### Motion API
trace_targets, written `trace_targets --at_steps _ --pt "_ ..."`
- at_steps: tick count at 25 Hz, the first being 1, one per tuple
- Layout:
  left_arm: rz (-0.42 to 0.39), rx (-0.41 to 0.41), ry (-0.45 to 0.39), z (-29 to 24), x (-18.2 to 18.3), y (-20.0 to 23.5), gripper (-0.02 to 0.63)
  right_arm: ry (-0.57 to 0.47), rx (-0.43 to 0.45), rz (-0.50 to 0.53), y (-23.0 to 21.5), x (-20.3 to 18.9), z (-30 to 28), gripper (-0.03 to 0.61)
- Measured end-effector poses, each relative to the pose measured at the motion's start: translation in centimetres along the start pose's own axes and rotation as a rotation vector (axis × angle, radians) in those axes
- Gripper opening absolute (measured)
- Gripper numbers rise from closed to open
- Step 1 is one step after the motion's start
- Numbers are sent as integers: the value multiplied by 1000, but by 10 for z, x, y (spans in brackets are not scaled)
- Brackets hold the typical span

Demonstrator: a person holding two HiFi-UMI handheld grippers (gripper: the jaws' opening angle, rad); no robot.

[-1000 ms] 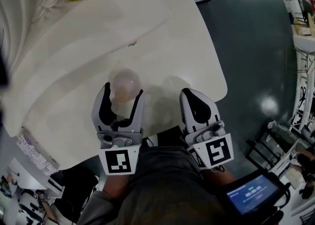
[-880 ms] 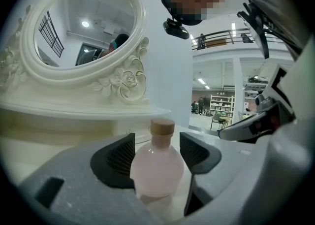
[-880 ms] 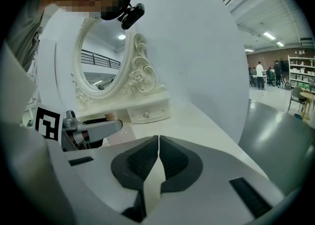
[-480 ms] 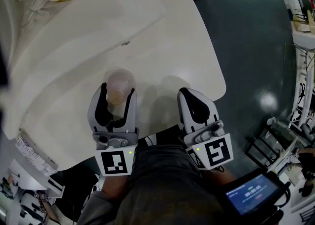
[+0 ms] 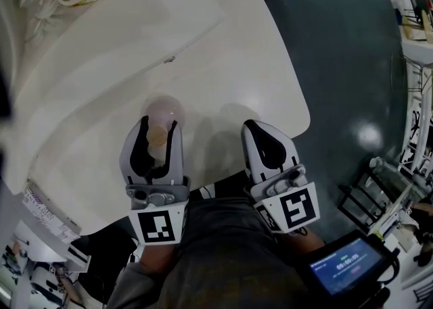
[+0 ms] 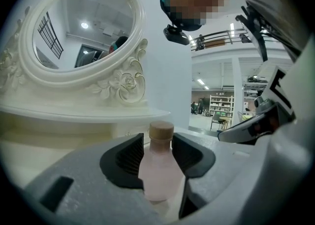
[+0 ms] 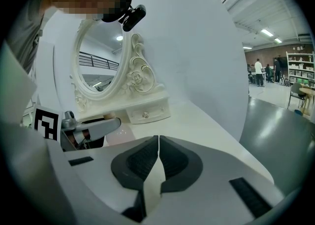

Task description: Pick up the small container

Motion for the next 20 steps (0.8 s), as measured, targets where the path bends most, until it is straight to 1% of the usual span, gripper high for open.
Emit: trace_targets --at_steps 5,14,20 --pt "-53 -4 -1 0 2 -4 153 0 2 -3 1 -1 0 15" --pt "-58 -14 4 1 2 -5 149 2 3 -3 2 -1 -1 15" --pt "-61 -19 -8 1 4 -5 147 0 6 -1 5 1 -2 15"
Point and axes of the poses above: the fingertips, and each gripper's own axes: z backward along the fingers, y to its left, x out of its top, the point moved 1 cm from there along z, backward along the fingers
